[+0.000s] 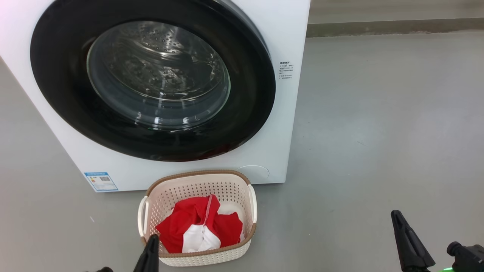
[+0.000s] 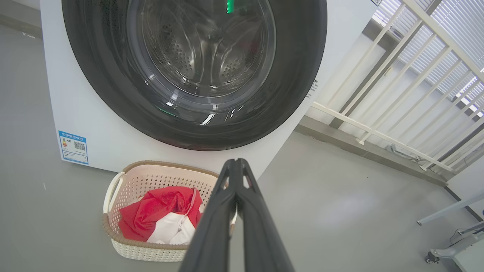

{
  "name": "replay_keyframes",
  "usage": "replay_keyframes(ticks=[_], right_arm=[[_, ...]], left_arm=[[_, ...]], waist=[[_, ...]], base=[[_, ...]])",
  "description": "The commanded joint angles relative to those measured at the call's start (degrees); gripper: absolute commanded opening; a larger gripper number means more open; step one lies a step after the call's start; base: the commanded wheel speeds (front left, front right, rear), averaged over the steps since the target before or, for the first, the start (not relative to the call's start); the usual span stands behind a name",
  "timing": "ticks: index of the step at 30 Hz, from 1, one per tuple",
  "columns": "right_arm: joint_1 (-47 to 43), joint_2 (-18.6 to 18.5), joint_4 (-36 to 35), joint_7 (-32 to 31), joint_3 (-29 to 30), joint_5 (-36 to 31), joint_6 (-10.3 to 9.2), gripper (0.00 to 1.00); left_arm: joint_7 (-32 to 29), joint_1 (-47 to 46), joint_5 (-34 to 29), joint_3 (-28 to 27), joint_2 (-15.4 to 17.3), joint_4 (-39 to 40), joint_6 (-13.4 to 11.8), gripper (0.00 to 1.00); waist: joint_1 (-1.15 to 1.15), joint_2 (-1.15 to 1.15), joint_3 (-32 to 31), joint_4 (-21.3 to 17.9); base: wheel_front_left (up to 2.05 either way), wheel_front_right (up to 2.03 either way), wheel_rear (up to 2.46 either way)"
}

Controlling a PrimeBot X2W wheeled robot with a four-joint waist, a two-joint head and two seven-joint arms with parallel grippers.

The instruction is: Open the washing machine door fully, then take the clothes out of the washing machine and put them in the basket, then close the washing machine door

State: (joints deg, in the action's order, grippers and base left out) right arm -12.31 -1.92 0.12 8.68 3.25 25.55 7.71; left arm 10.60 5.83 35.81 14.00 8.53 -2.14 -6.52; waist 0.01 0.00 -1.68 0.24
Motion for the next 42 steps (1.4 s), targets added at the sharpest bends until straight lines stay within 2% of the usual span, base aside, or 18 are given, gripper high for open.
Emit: replay_keyframes(ticks=[1,42], right_arm=[[3.07,-1.11,-0.98,-0.16,-0.11,1.81,-0.05,0.00],[9.68,-3.39,5.26,-4.05,-1.81,32.18,-0.12,0.00]], left_arm=[[-0.20,-2.53,1.47,-1.33,0.45,0.97,0.58,0.00],[-5.78,-6.64,26.65,-7.49,-0.65,-4.48,6.24,0.00]], waist=[[0.00,0.00,0.02,0.00],[0.00,0.00,0.73,-0.10]], base=[[0.00,0.00,0.00],[0.00,0.00,0.00]])
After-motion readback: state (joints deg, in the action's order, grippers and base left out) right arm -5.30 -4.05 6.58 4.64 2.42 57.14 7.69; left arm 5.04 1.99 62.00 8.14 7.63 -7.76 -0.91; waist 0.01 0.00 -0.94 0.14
